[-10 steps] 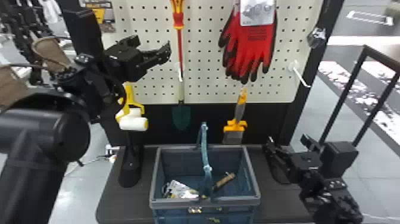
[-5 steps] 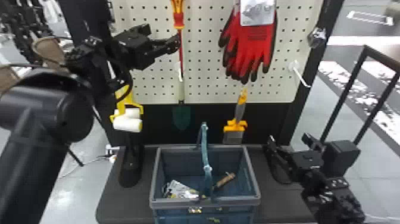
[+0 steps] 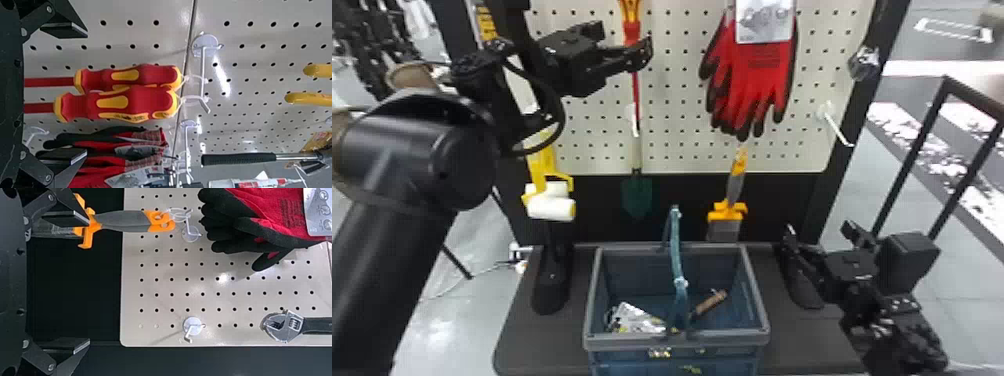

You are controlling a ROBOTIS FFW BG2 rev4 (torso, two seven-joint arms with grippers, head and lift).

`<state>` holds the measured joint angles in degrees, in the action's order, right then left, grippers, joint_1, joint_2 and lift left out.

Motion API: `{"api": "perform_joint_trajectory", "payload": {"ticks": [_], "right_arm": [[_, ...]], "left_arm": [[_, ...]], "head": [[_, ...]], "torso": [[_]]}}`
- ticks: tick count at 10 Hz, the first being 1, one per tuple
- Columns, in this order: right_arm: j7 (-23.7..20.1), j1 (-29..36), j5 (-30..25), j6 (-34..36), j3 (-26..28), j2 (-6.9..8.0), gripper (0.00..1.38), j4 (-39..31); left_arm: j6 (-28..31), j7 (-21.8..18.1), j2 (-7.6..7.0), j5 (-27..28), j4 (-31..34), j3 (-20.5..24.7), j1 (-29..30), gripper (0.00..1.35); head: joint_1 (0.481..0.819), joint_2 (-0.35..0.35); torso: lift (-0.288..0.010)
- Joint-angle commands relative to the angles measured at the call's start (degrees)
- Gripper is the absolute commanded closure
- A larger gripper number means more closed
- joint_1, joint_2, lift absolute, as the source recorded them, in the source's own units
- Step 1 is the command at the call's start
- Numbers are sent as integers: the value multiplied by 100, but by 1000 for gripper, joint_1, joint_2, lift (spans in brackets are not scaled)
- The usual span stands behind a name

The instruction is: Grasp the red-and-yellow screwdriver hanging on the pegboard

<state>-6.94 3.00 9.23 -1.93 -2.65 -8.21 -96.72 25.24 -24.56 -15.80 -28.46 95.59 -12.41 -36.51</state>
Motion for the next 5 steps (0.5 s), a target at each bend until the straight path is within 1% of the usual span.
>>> {"api": "perform_joint_trajectory", "payload": {"ticks": [1, 2, 5], "right_arm": [[0, -19, 0, 0, -16, -5, 219, 22], [0, -19, 9, 0, -16, -5, 219, 31], [0, -19, 0, 35, -42, -40, 219, 39]], "left_arm": [[-54, -49, 59, -151, -32, -78, -66, 231], [-98, -67, 86, -203, -5, -157, -75, 231], [-107, -31, 68, -45, 118, -280, -101, 231]], "head": [[549, 0], [549, 0], [549, 0]], "torso": [[-100], [-100], [-100]]}}
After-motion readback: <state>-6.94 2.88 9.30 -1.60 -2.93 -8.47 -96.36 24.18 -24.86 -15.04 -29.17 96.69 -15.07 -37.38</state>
